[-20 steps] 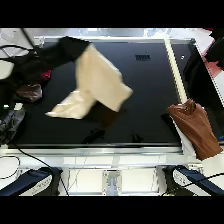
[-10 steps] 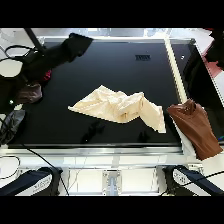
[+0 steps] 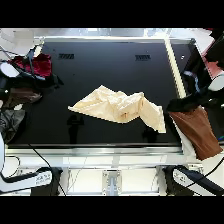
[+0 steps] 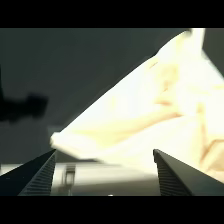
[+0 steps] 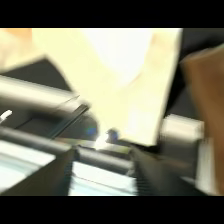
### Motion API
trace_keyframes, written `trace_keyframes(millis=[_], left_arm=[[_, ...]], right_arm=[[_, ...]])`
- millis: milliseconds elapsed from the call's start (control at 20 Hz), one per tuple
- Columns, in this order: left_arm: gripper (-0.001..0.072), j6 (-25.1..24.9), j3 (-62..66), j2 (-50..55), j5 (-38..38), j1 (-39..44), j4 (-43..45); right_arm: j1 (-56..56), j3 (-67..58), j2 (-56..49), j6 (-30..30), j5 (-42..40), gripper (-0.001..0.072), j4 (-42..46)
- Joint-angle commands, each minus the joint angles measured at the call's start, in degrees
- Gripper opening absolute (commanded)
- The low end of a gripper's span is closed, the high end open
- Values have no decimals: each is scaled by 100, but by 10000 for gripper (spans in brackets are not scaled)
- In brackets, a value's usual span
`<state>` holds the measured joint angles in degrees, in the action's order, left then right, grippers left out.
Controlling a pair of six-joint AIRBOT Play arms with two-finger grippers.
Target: Fold the shirts.
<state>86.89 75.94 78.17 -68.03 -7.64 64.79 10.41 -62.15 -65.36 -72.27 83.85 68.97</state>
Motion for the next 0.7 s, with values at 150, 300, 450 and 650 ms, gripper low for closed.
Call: trace_keyframes(millis=[150,300,450,650], left_arm=[[695,164,-2,1049,-358,98,-339],[695,164,-2,1163,-155,146,-579],[694,162,-2,1156,-9,146,-828],[694,136,-2,1156,-101,146,-828]], right_arm=[[-599,1652,-17,94,-2253,517,-4498],[-1342,1869,-33,-225,-3158,517,-4666],[-1880,1869,-289,-133,-3735,517,-3958],[-1880,1786,-424,146,-3886,518,-3493]])
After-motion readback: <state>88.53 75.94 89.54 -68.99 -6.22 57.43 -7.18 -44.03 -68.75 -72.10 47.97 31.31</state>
